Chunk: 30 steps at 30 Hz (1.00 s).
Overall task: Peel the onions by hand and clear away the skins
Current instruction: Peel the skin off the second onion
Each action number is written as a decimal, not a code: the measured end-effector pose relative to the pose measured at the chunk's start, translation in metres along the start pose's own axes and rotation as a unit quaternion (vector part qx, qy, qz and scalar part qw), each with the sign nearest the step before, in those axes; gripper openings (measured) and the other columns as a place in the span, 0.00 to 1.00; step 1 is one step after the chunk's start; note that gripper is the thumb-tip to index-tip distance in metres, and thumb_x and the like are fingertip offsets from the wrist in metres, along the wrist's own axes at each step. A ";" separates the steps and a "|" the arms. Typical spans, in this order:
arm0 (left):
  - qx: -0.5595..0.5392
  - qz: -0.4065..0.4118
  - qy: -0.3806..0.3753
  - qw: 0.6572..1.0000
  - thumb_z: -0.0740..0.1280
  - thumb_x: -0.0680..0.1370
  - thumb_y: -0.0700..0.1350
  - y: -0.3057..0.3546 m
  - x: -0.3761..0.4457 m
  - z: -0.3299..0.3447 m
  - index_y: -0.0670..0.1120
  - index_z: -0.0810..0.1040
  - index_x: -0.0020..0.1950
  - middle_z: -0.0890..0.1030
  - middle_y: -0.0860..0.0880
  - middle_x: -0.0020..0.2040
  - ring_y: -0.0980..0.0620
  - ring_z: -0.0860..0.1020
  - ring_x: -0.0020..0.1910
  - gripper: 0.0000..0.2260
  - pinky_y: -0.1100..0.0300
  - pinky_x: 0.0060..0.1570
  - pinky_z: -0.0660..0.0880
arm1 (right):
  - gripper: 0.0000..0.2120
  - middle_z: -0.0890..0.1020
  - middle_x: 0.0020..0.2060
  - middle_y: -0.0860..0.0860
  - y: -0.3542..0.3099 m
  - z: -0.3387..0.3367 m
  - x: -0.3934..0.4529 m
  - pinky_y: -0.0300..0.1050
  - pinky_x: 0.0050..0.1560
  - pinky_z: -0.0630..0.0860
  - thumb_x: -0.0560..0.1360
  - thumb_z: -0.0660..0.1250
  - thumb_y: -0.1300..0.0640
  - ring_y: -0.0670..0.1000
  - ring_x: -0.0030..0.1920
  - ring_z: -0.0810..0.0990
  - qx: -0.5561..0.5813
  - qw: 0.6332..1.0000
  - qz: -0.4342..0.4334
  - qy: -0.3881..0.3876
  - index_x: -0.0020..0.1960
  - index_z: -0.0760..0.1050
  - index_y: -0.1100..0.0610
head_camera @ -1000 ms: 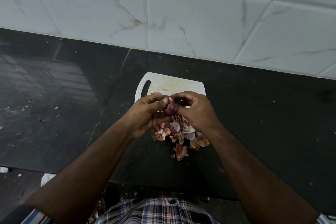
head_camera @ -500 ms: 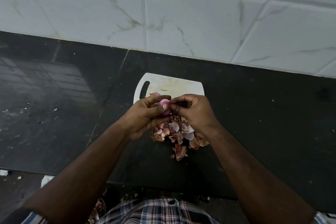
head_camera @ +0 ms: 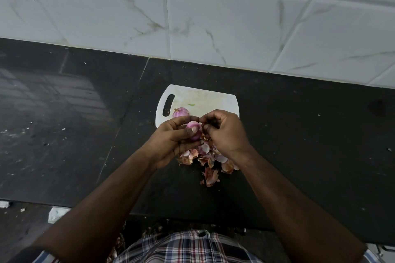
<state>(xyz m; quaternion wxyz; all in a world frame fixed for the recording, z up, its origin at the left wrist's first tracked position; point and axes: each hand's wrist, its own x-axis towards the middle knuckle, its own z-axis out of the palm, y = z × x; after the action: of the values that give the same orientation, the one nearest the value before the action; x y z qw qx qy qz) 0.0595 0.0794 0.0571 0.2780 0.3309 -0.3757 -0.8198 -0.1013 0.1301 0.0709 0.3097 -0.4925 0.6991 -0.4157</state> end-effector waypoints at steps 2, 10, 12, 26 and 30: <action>0.017 0.014 0.000 1.000 0.70 0.72 0.37 -0.002 0.001 0.002 0.40 0.80 0.58 0.84 0.41 0.52 0.45 0.84 0.49 0.14 0.53 0.50 0.84 | 0.14 0.85 0.42 0.47 0.002 0.001 0.001 0.49 0.49 0.83 0.74 0.66 0.70 0.46 0.45 0.84 -0.001 1.000 0.023 0.011 0.46 0.81 0.52; 0.029 -0.011 -0.034 0.999 0.69 0.73 0.36 -0.001 -0.003 0.002 0.39 0.78 0.61 0.83 0.43 0.48 0.47 0.84 0.42 0.15 0.55 0.42 0.84 | 0.15 0.80 0.40 0.47 0.011 -0.001 0.002 0.40 0.38 0.73 0.70 0.64 0.72 0.48 0.41 0.79 -0.155 0.987 -0.021 0.016 0.47 0.75 0.52; 0.023 -0.024 -0.052 0.998 0.69 0.73 0.37 0.002 -0.004 0.001 0.40 0.77 0.62 0.84 0.44 0.47 0.46 0.85 0.43 0.17 0.54 0.45 0.84 | 0.15 0.83 0.43 0.49 0.020 -0.010 0.005 0.39 0.42 0.75 0.72 0.65 0.71 0.49 0.45 0.81 -0.171 0.985 -0.006 0.000 0.50 0.79 0.55; -0.015 -0.039 -0.034 0.999 0.67 0.74 0.37 -0.006 0.003 -0.020 0.42 0.79 0.64 0.83 0.41 0.57 0.43 0.82 0.58 0.18 0.49 0.62 0.78 | 0.18 0.83 0.56 0.44 0.004 -0.026 0.000 0.34 0.50 0.71 0.74 0.73 0.49 0.42 0.54 0.79 -0.179 0.974 -0.040 -0.130 0.63 0.80 0.51; 0.007 -0.033 -0.049 0.998 0.67 0.74 0.36 -0.004 0.004 -0.017 0.42 0.79 0.64 0.84 0.41 0.56 0.46 0.83 0.54 0.18 0.51 0.60 0.80 | 0.09 0.84 0.48 0.51 -0.002 -0.017 0.002 0.49 0.46 0.77 0.80 0.64 0.52 0.52 0.48 0.80 -0.296 0.935 -0.080 -0.177 0.55 0.80 0.54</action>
<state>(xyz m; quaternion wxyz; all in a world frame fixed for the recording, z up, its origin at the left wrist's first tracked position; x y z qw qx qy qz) 0.0684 0.0717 0.0437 0.2299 0.3049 -0.3830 -0.8411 -0.1154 0.1326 0.0809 0.2342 -0.6821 0.6824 -0.1193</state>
